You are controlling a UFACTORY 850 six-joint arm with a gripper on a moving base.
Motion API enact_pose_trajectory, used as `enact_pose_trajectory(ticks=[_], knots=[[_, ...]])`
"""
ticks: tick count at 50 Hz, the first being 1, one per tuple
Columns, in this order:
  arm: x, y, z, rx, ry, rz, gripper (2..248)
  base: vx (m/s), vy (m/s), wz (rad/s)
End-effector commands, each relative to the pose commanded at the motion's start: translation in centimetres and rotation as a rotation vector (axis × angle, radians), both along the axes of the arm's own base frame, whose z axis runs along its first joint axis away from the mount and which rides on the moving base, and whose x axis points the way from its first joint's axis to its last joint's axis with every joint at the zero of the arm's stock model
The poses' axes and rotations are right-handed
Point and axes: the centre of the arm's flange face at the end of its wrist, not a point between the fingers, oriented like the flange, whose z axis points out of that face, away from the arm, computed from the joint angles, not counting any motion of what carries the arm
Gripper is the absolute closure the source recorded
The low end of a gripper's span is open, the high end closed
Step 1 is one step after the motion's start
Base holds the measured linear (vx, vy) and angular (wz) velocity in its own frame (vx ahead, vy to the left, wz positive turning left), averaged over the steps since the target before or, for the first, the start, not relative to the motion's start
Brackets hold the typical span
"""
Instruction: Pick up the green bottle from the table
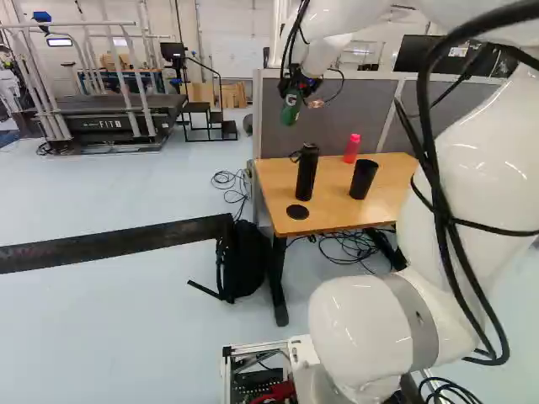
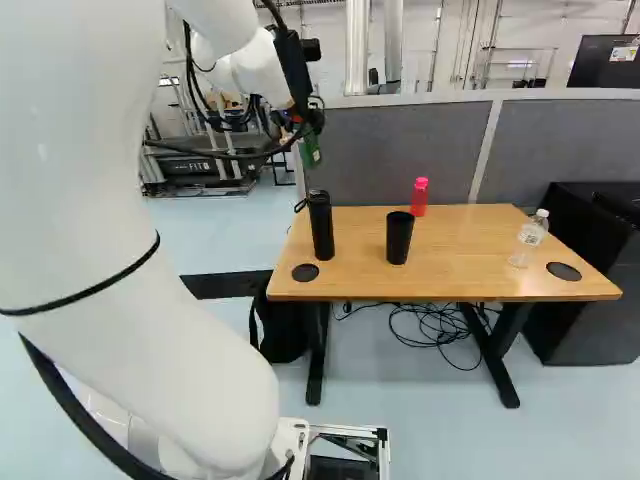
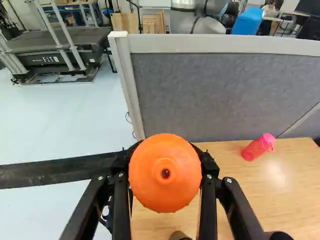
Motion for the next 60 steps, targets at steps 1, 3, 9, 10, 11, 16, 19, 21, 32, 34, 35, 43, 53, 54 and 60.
enact_pose_trajectory(ticks=[1,3,9,10,11,16,19,21,32,34,35,43,53,54,60], knots=[[-0.2,0.0,0.0,0.000,-0.003,0.000,227,0.000,0.000,0.000],[-0.6,0.0,0.1,0.000,-0.008,0.000,227,0.000,0.000,0.000],[-1.8,0.0,0.1,0.000,-0.019,-0.001,227,0.000,0.000,0.000],[-2.0,0.0,0.1,0.000,-0.021,-0.001,227,0.000,0.000,0.000],[-2.2,0.0,0.2,-0.001,-0.023,-0.001,227,0.000,0.000,0.000],[-3.2,0.0,0.2,-0.001,-0.033,-0.001,227,0.000,0.000,0.000],[-3.8,0.0,0.2,-0.001,-0.042,-0.001,227,0.000,0.000,0.000],[-4.2,0.0,0.3,-0.001,-0.049,-0.001,227,0.000,0.000,0.000],[-6.5,0.0,0.3,-0.002,-0.075,-0.002,227,0.000,0.000,0.000],[-6.9,0.0,0.3,-0.002,-0.077,-0.002,227,0.000,0.000,0.000],[-7.0,0.0,0.3,-0.002,-0.078,-0.002,227,0.000,0.000,0.000],[-8.3,0.2,0.2,-0.002,-0.082,0.000,227,0.000,0.000,0.000],[-9.6,0.4,0.1,-0.002,-0.086,0.005,227,0.000,-0.001,-0.018],[-9.6,0.4,0.1,-0.002,-0.086,0.005,227,-0.003,0.001,-0.167],[-9.6,0.4,0.1,-0.002,-0.086,0.005,227,-0.011,0.020,-0.163]])
